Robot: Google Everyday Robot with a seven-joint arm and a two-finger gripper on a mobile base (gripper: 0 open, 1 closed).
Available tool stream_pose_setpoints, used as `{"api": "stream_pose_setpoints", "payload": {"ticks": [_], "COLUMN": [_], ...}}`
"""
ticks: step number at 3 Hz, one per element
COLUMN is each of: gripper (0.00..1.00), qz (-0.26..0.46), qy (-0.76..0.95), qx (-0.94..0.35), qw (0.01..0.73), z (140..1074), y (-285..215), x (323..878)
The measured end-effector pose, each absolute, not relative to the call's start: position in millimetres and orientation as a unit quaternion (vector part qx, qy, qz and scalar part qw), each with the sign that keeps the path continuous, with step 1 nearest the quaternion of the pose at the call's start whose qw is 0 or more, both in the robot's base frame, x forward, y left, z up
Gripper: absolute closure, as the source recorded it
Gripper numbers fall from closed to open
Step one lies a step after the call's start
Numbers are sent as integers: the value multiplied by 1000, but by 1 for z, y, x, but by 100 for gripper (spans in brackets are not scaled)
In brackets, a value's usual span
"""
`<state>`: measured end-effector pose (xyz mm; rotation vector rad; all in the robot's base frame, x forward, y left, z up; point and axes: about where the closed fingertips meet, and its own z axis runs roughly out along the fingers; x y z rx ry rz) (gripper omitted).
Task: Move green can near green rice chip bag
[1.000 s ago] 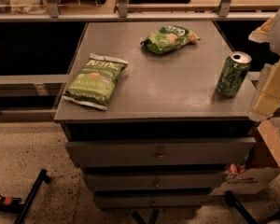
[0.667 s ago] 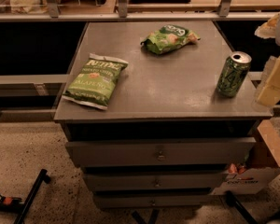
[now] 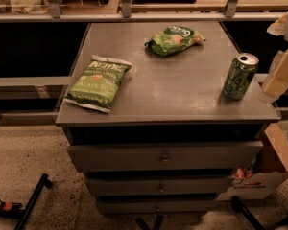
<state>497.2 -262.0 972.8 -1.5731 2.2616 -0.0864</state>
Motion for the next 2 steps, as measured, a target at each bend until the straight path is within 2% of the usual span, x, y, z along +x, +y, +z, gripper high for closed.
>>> {"api": "stream_pose_setpoints", "payload": {"ticks": [2], "gripper": [0], "qz": [-17], "qy": [818], "qx": [-537], "qw": [204], "z": [961], "y": [-286], "x": [510]}}
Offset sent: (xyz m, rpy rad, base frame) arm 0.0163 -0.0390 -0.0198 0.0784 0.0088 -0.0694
